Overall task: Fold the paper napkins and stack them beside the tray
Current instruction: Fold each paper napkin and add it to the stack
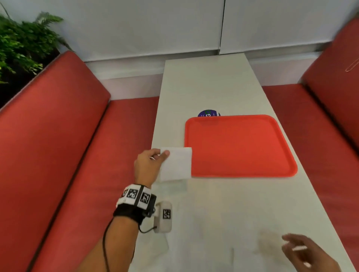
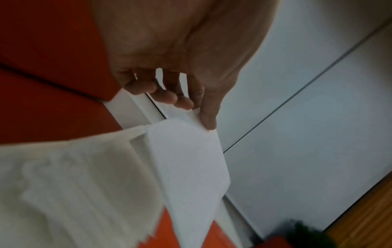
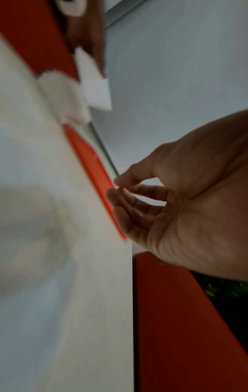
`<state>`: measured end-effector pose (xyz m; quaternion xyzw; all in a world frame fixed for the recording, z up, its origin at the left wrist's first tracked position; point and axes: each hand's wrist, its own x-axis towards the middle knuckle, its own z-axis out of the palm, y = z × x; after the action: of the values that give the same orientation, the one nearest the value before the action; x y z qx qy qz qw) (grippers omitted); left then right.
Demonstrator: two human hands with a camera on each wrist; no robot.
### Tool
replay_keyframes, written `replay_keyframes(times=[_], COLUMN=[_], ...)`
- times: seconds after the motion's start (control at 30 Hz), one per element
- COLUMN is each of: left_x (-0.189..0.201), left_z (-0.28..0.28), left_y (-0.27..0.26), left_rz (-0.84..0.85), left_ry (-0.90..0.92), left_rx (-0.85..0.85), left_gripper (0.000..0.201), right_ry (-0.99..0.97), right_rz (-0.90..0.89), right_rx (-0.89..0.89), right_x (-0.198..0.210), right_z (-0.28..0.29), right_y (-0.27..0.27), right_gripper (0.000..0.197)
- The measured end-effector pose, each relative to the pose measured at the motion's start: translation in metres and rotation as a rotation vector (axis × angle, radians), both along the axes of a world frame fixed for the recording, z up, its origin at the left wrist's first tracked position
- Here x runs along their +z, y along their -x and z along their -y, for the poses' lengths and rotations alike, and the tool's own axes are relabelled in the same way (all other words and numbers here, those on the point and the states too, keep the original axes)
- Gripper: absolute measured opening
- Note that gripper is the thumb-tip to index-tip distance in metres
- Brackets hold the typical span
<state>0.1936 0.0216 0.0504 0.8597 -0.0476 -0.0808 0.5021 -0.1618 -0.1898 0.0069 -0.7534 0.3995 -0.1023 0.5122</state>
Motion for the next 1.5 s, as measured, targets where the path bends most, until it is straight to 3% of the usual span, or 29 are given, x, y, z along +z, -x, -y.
replay_keyframes(times=[0.03,0.07,0.1,0.13,0.17,0.2,0.37,0.43,0.53,0.57,0.67,0.7,0.8,0.93,1.0,1.07,1.27,1.33,1.43,1.5], left_x=[-0.008,-0.015,-0.023,-0.031,-0.038,-0.044,-0.051,-0.045,-0.028,-0.023,-0.014,-0.013,-0.019,-0.034,-0.038,-0.035,-0.010,-0.006,0.004,0.016], left_z=[0.003,0.006,0.009,0.011,0.012,0.013,0.013,0.009,0.005,0.003,-0.003,-0.006,-0.011,-0.004,0.005,0.016,0.035,0.040,0.056,0.071], left_y=[-0.015,-0.026,-0.034,-0.038,-0.040,-0.040,-0.031,-0.024,0.005,0.021,0.082,0.103,0.160,0.218,0.236,0.247,0.271,0.284,0.302,0.309], left_rz=[0.017,0.030,0.044,0.062,0.086,0.111,0.232,0.258,0.301,0.313,0.314,0.298,0.236,0.022,-0.067,-0.060,0.002,-0.071,-0.252,-0.361], left_ry=[-0.053,-0.091,-0.125,-0.155,-0.185,-0.220,-0.231,-0.168,-0.054,-0.028,0.014,0.020,0.012,-0.055,-0.098,-0.125,0.005,0.031,0.093,0.173], left_rx=[0.001,0.002,0.005,0.012,0.022,0.032,0.078,0.114,0.132,0.110,0.008,-0.027,-0.161,-0.450,-0.543,-0.533,-0.125,-0.118,-0.192,-0.286], left_gripper=[0.033,0.034,0.035,0.035,0.033,0.032,0.037,0.037,0.028,0.026,0.025,0.025,0.030,0.029,0.042,0.047,0.028,0.025,0.047,0.049], right_ry=[0.151,0.256,0.285,0.338,0.499,0.427,0.527,0.575,0.609,0.612,0.477,0.468,0.505,0.490,0.496,0.496,0.246,0.113,-0.048,-0.194], right_rz=[0.079,0.077,-0.009,-0.106,-0.090,-0.189,-0.294,-0.284,-0.270,-0.277,-0.291,-0.272,-0.164,-0.036,0.015,0.058,0.197,0.253,0.353,0.419], right_rx=[-0.176,-0.171,-0.111,0.038,0.160,0.295,0.312,0.294,0.349,0.374,0.370,0.371,0.441,0.508,0.556,0.573,0.442,0.363,0.254,0.210], right_x=[-0.015,-0.025,-0.028,-0.035,-0.044,-0.045,-0.056,-0.059,-0.054,-0.056,-0.057,-0.056,-0.037,-0.016,-0.007,-0.001,0.035,0.044,0.057,0.068], right_z=[0.002,0.000,-0.001,0.005,0.008,0.004,-0.022,-0.023,-0.017,-0.014,-0.003,0.000,0.004,0.008,0.010,0.013,0.022,0.029,0.038,0.041], right_y=[0.002,0.004,0.007,0.009,0.020,0.027,0.025,0.023,0.024,0.026,0.026,0.025,0.023,0.019,0.018,0.018,0.028,0.032,0.035,0.036], right_gripper=[0.105,0.124,0.037,0.022,0.029,0.042,0.056,0.049,0.018,0.016,0.035,0.034,0.007,0.017,0.012,0.005,0.009,0.008,0.008,0.008])
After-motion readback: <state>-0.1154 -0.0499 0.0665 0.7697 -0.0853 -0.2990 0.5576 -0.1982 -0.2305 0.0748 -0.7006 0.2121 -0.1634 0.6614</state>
